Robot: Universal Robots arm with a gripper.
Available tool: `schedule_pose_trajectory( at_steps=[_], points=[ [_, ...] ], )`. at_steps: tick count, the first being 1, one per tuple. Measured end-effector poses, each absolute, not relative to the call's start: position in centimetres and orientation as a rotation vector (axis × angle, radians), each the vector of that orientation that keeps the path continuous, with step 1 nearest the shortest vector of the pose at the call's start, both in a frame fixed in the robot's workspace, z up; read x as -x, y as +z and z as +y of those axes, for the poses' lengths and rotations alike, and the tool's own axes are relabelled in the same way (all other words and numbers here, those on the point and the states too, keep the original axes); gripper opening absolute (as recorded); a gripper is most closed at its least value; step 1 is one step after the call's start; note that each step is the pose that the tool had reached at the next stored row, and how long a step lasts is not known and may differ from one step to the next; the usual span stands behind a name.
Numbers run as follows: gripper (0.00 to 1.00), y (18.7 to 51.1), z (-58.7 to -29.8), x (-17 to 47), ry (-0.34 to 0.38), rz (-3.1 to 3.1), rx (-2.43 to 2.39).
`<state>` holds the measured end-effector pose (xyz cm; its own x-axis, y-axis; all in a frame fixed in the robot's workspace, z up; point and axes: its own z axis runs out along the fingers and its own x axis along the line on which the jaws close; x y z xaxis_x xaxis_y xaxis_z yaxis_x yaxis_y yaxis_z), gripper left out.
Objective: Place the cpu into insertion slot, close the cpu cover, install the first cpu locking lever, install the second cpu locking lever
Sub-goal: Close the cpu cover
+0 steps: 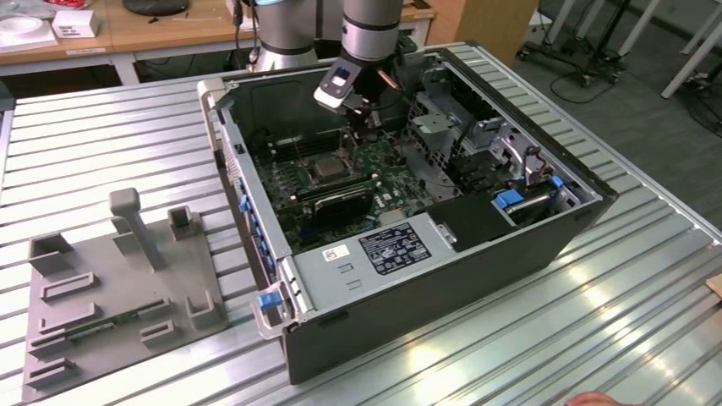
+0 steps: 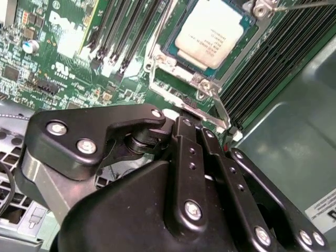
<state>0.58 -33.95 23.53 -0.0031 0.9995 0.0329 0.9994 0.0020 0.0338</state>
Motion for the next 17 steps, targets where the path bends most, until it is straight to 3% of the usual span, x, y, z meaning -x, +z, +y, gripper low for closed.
schedule_pose_trajectory(
  at_steps=[17],
  points=[
    [0.11, 23.44, -33.95, -0.41, 0.065, 2.227, -2.222]
  ],
)
